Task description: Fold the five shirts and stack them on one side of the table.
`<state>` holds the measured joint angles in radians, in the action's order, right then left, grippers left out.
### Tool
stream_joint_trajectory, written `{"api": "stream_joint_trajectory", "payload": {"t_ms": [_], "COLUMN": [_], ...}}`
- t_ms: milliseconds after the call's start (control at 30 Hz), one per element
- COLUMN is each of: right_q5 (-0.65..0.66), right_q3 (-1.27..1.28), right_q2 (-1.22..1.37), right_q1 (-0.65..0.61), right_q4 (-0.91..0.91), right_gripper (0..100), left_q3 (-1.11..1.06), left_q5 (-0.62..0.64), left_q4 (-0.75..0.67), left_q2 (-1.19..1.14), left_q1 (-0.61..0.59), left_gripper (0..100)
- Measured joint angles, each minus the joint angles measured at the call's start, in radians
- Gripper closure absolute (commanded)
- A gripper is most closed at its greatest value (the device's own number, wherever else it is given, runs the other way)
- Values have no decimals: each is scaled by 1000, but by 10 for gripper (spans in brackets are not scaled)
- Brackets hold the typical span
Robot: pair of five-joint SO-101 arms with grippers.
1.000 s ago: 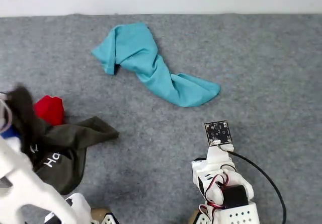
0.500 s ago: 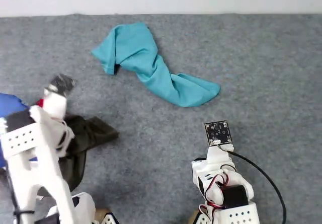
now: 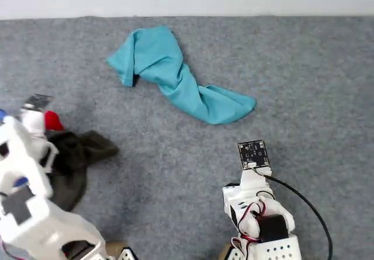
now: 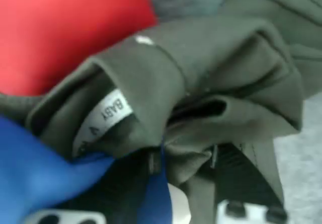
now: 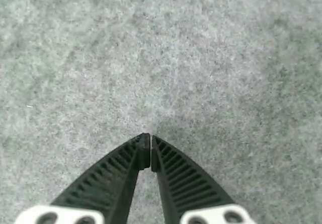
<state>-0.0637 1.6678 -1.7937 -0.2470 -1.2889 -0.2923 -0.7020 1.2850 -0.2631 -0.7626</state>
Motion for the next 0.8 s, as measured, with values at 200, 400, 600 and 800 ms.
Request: {"api": "stream_joint_trajectory", "payload": {"t_ms": [200, 400, 600, 800], "right_q5": [0, 0, 0, 0], "right_q3": [0, 0, 0, 0], "right_q2": [0, 0, 0, 0], "right_q1": [0, 0, 0, 0], "right_q4": [0, 0, 0, 0], "right_gripper": [988, 988, 988, 988], "left_q3": [404, 600, 609, 459], "left_q5": [20, 28, 94, 98], "left_q4": [255, 427, 439, 439], "left_q2": [-206, -218, -181, 52], "left_q1": [-58, -41, 15, 127], "left_gripper": [797, 796, 794, 795]}}
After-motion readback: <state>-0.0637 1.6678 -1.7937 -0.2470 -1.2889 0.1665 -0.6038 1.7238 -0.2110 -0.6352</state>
